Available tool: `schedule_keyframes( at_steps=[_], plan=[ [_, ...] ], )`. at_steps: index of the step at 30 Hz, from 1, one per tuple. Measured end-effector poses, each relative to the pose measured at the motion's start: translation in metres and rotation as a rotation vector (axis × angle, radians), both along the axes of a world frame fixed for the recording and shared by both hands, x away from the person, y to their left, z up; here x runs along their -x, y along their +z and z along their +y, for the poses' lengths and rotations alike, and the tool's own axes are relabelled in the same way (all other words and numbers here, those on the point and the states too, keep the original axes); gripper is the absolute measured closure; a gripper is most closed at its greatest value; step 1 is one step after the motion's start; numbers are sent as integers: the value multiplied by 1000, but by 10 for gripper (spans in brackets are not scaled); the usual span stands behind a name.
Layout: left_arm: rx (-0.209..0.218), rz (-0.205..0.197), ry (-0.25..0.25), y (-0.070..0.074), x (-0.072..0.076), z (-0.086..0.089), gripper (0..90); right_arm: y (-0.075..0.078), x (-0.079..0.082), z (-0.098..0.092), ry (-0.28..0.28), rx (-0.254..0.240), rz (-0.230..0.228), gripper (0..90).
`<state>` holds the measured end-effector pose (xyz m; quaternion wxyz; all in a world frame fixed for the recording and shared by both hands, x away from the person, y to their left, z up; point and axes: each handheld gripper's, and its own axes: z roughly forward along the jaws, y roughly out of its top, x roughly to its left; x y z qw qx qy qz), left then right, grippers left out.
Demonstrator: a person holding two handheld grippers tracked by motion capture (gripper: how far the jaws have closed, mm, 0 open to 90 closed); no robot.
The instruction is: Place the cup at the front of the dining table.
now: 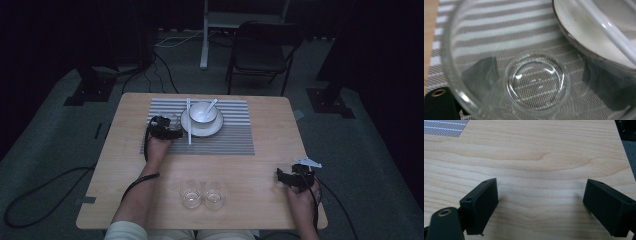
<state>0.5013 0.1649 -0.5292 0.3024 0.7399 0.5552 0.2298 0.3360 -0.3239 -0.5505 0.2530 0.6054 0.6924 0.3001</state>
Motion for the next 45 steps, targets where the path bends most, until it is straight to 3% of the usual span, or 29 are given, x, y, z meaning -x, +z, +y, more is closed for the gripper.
schedule_keyframes(
  at_steps=[2,5,7,9,15,18,20,24,45],
  plan=[
    [17,11,-5,0,1,1,86,0,0,0,0,0,0,121],
    [29,61,-30,-3,0,1,3,0,0,0,0,0,0,121],
    [11,38,-29,-3,3,0,3,0,0,0,0,0,0,121],
    [37,39,-47,-3,5,2,4,0,0,0,0,0,0,121],
    [6,37,-56,-2,12,4,4,0,0,0,0,0,0,121],
    [-5,30,-35,0,16,8,4,0,0,0,0,0,0,121],
    [26,35,-35,0,19,11,4,0,0,0,0,0,0,121],
    [47,28,-43,-3,26,15,5,0,0,0,0,0,0,121],
    [105,20,-80,9,62,30,5,0,0,0,-4,0,0,121]
  ],
)
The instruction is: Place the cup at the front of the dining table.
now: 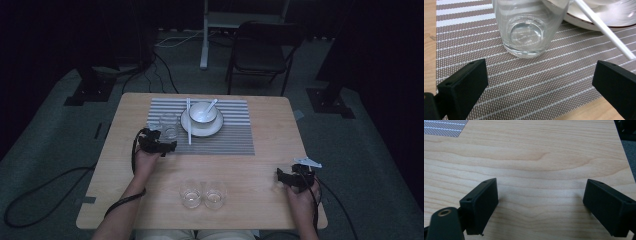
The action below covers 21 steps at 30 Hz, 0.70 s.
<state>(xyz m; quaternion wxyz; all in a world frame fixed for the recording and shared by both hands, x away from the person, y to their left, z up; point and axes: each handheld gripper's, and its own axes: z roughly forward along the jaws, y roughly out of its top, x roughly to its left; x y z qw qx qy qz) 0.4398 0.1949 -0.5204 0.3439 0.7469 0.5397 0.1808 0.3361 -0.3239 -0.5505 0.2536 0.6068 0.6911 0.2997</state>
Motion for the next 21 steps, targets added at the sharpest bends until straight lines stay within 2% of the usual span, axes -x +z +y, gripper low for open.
schedule_keyframes(
  at_steps=[7,12,15,16,21],
  plan=[
    [5,-17,-15,2,13,1,5,0,0,0,1,1,0,121],
    [24,-33,-23,4,26,4,4,0,0,0,0,0,0,121],
    [17,-36,-25,4,27,5,5,0,0,0,1,1,0,121],
    [23,-42,-31,6,34,9,5,0,0,0,0,0,0,121],
    [42,-57,-46,8,46,14,5,0,0,0,1,0,0,121]
  ],
)
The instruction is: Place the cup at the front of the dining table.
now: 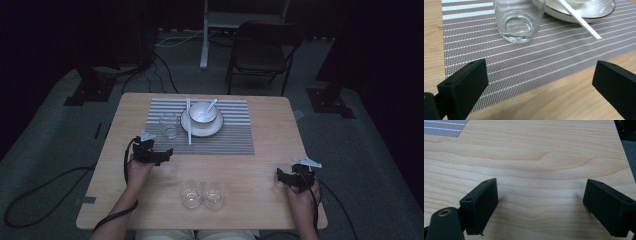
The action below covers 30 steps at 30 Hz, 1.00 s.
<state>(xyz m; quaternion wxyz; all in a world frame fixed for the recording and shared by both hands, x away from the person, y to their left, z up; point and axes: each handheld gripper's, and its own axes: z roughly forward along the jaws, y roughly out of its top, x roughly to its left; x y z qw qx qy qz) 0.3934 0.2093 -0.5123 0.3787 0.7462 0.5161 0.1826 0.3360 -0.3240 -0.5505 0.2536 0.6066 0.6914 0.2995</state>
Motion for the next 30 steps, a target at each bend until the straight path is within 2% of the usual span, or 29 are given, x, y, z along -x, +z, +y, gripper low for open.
schedule_keyframes(
  at_steps=[2,4,7,12,16,19,23,27,30],
  plan=[
    [-7,-2,-7,1,5,2,4,0,0,0,0,1,0,121],
    [9,-6,-11,3,9,4,4,0,0,0,0,0,0,121],
    [11,-21,-14,5,16,7,5,0,0,0,0,0,0,121],
    [8,-27,-23,2,28,10,5,0,0,0,0,1,0,121],
    [28,-27,-18,0,34,16,4,0,0,0,0,1,0,121],
    [3,-17,-8,-1,40,18,4,0,0,0,0,0,0,121],
    [9,-23,-13,-1,50,22,4,0,0,0,-1,0,1,121],
    [42,-28,-8,-1,57,28,4,0,0,0,-1,0,1,121],
    [41,-28,-18,-2,64,30,4,0,0,0,-2,-1,1,121]
  ],
)
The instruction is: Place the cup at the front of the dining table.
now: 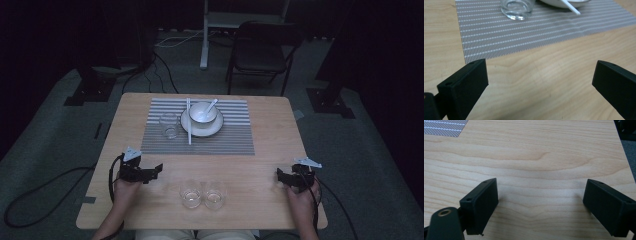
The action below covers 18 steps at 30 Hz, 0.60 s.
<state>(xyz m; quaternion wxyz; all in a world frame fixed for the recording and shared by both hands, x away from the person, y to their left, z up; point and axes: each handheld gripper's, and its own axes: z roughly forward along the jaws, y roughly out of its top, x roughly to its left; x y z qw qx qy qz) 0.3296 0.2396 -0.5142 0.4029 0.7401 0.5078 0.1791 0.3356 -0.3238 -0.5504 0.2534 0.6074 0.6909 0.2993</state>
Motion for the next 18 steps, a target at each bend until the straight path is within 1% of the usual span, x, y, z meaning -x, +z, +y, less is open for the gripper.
schedule_keyframes(
  at_steps=[2,4,5,6,7,8,9,11,14,15,18],
  plan=[
    [-1,1,-8,0,4,2,4,0,0,0,0,0,0,121],
    [-11,-10,-11,-1,8,4,4,0,0,0,0,0,0,121],
    [-14,-6,-11,-1,10,6,4,0,0,0,0,0,0,121],
    [-11,-9,-6,-1,13,7,4,0,0,0,0,0,0,121],
    [-5,-3,0,-1,15,9,4,0,0,0,0,0,0,121],
    [-10,-1,3,-1,17,10,4,0,0,0,0,0,0,121],
    [-1,-7,4,-1,19,11,4,0,0,0,0,0,0,121],
    [7,-4,5,-1,23,14,4,0,0,0,0,0,0,121],
    [12,-9,2,0,27,16,4,0,0,0,0,0,0,121],
    [15,-12,-2,1,32,18,4,0,0,0,0,0,0,121],
    [19,-2,-11,-1,39,20,4,0,0,0,0,0,0,121]
  ],
)
